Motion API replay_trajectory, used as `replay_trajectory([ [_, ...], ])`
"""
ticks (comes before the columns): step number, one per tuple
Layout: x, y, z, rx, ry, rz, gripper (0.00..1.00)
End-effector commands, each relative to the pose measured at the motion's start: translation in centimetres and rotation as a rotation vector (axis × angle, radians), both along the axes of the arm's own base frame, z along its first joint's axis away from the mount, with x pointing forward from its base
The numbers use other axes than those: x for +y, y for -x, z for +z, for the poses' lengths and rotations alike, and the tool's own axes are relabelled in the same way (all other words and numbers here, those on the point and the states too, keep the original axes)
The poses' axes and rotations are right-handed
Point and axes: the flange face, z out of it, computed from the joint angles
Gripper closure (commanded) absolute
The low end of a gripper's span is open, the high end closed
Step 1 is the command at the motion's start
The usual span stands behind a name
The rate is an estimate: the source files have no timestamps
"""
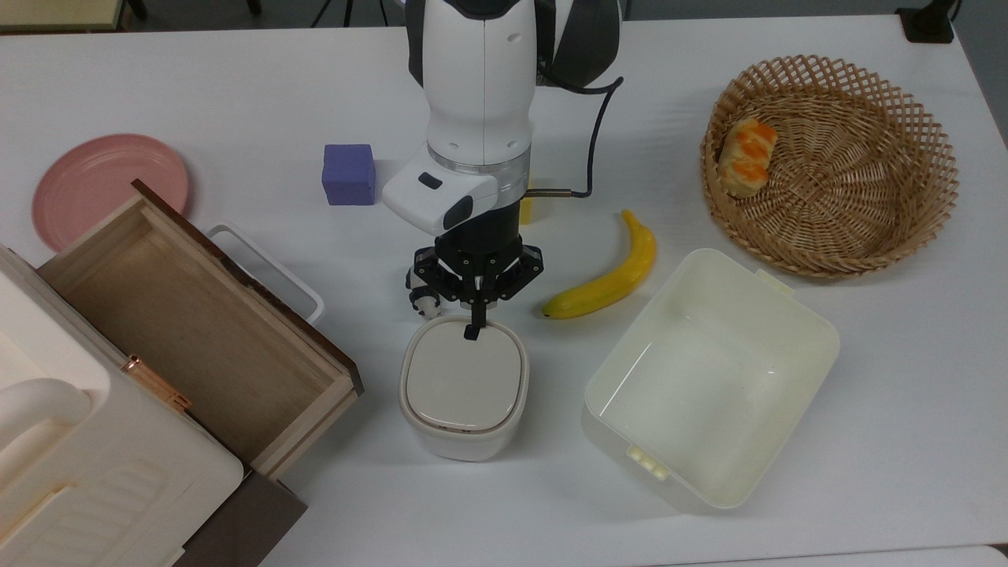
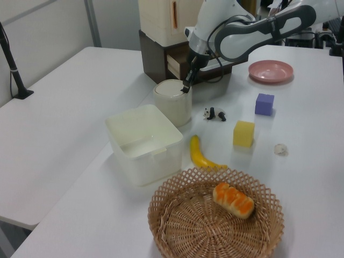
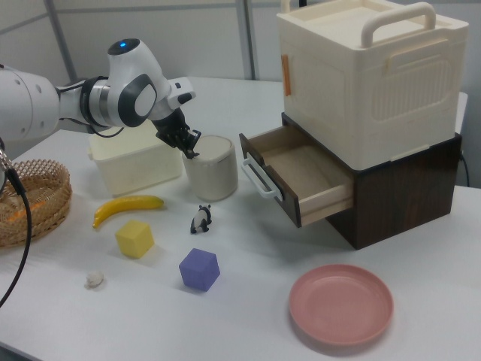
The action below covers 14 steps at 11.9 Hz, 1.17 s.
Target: Open the trash can
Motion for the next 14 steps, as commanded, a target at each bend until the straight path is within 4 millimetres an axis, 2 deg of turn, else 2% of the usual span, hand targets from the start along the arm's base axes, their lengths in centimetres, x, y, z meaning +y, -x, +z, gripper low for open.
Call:
replay_trajectory([
  [1,0.4,-0.4,-1.7,0.006,0.009,-0.016,1.00],
  [4,0.2,0.0,1.7,-0.039,-0.010,-0.022,1.00],
  [6,0.0,-0.4,2.6,-0.060,-0.016,-0.027,1.00],
  [8,-0.1,-0.6,2.5,-0.061,-0.015,-0.028,1.00],
  [9,0.0,-0.9,1.0,-0.047,-0.009,-0.027,1.00],
  [11,0.3,-1.6,-0.5,-0.082,-0.015,-0.047,1.00],
  [13,0.5,-1.5,-0.8,-0.077,-0.013,-0.044,1.00],
  [14,0.3,-1.5,-0.3,-0.083,-0.015,-0.045,1.00],
])
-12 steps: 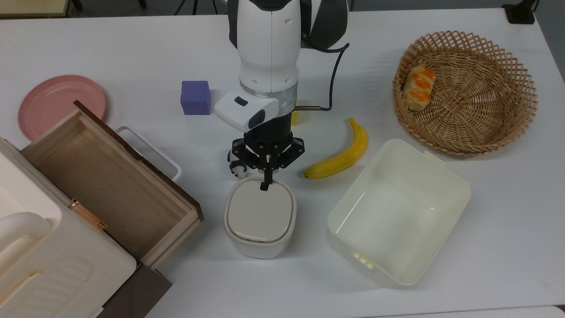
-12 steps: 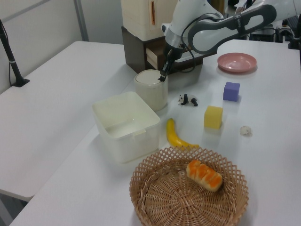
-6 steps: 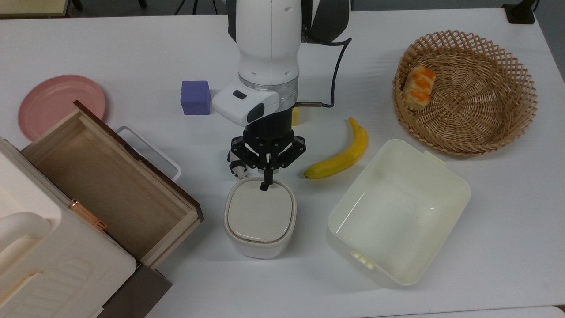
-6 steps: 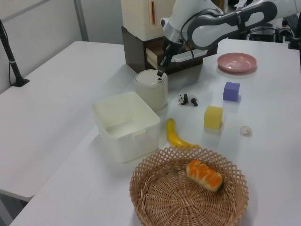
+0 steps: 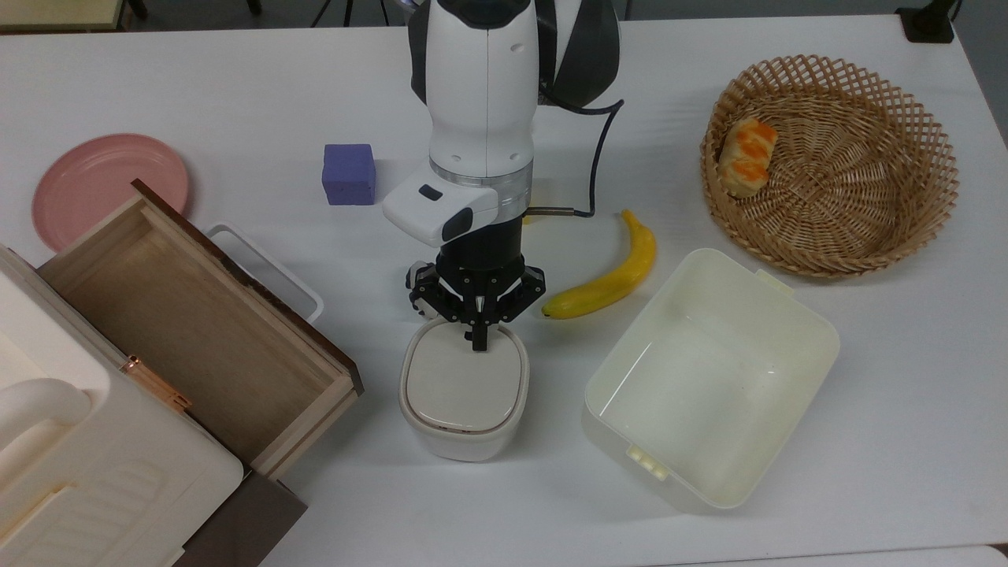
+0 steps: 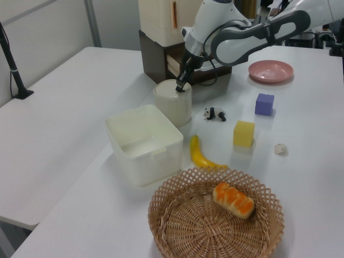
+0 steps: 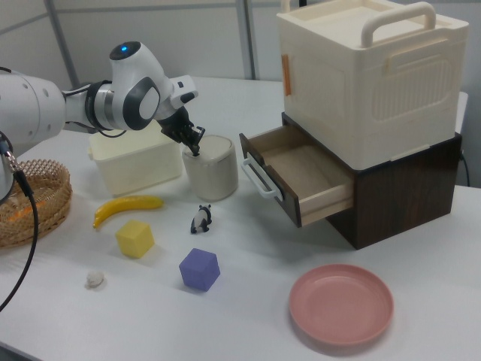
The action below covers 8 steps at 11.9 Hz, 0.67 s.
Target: Open the trash can
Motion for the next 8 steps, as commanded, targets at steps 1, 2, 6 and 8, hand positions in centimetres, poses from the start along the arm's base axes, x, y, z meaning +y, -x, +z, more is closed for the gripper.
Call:
replay_trajectory([
  [1,-0.1,0.2,1.3,-0.022,-0.008,-0.017,1.00],
  [2,-0.4,0.7,3.6,-0.050,-0.021,-0.019,1.00],
  [6,-2.0,6.1,10.3,-0.008,-0.059,-0.029,0.94],
  [8,-3.0,10.0,12.4,0.134,-0.052,0.013,0.67],
])
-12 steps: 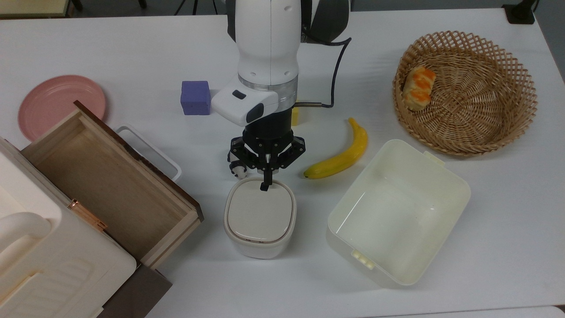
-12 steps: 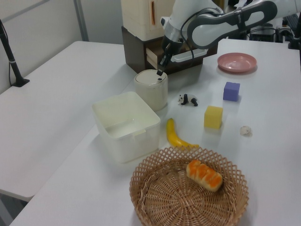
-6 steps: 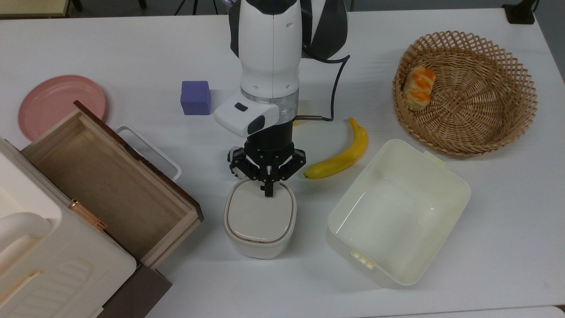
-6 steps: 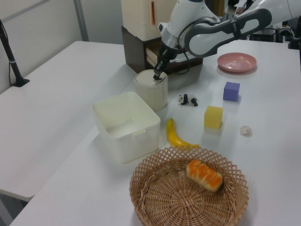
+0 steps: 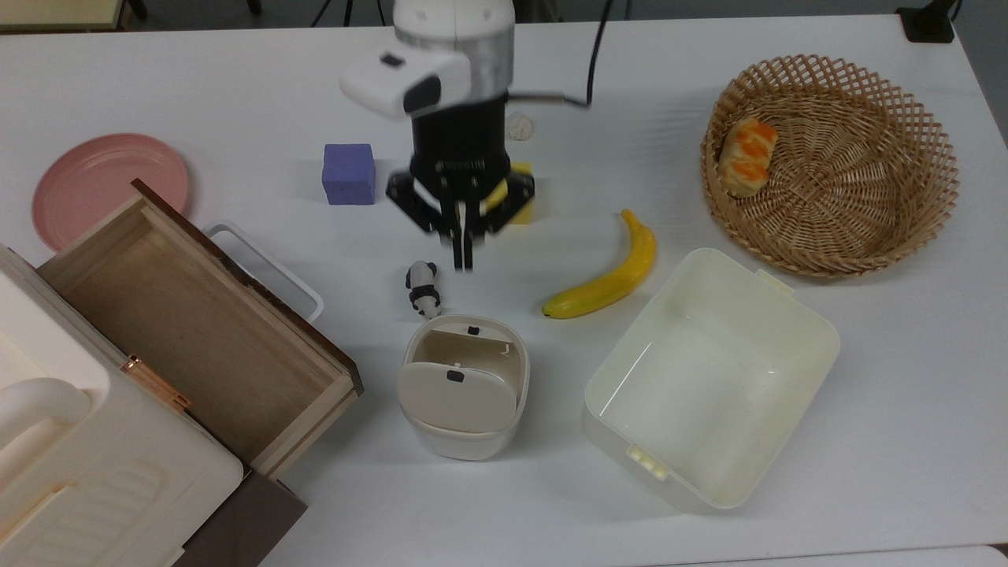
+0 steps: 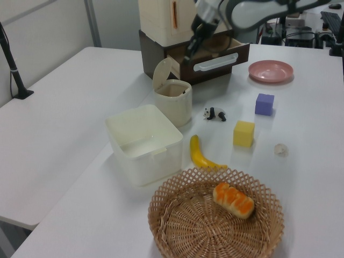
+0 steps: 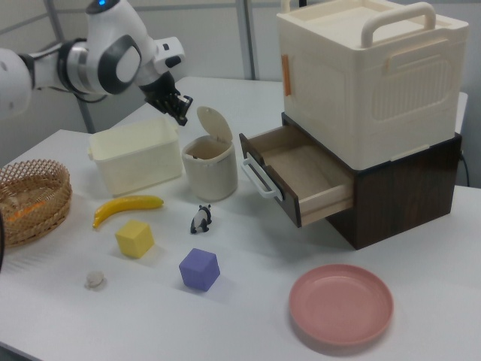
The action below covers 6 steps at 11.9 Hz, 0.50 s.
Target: Open the trash can
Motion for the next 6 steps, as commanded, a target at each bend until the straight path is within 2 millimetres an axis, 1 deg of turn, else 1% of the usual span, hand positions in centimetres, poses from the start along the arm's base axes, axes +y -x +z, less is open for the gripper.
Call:
replay_trajectory([
  [1,-1.6,7.2,2.6,0.225,-0.001,0.074,0.31],
  [2,-1.9,9.1,3.5,0.285,0.001,0.098,0.07],
  [3,-2.6,10.6,4.3,0.333,0.000,0.108,0.00],
  [4,-2.3,11.8,4.3,0.397,0.001,0.120,0.00],
  [5,-2.1,12.3,4.2,0.433,0.004,0.126,0.00],
  [6,-2.3,12.6,3.9,0.458,0.003,0.115,0.00],
])
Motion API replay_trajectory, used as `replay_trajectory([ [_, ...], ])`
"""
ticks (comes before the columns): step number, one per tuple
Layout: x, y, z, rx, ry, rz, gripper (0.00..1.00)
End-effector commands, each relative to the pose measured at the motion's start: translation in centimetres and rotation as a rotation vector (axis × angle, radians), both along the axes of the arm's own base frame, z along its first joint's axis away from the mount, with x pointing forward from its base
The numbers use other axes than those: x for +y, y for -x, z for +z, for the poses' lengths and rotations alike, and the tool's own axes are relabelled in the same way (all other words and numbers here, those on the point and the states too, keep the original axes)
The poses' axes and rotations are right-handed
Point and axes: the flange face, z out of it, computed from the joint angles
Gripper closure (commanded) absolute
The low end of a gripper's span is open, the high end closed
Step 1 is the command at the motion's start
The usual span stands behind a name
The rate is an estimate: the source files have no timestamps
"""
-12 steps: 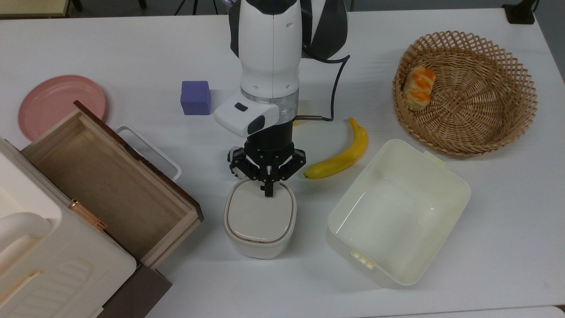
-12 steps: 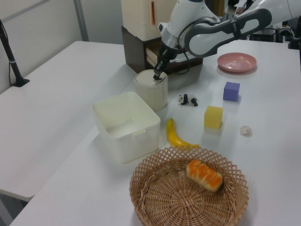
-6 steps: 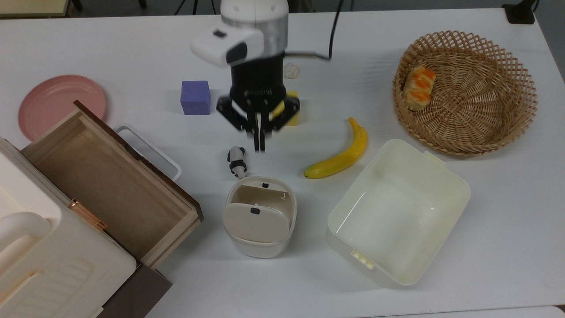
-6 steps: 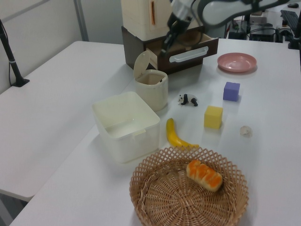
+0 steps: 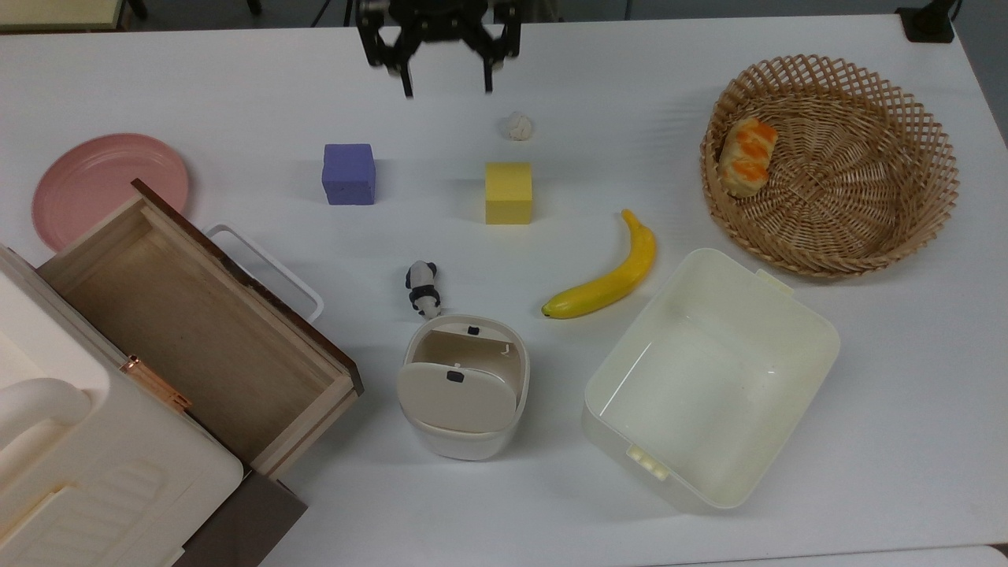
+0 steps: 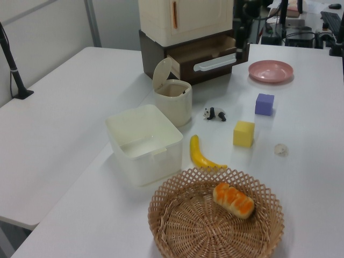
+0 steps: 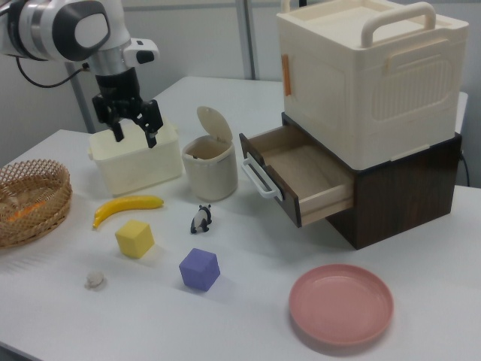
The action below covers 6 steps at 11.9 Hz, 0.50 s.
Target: Open the trash can
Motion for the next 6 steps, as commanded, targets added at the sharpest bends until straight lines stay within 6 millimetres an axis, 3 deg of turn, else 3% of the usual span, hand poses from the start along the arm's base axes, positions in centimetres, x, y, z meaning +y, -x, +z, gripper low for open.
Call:
replay_trajectory([
  [1,0.0,1.9,-0.8,0.080,-0.004,0.017,0.00],
  [4,-0.8,2.1,0.3,0.064,0.000,-0.088,0.00],
  [6,-0.1,2.0,0.0,0.069,0.001,-0.095,0.00],
])
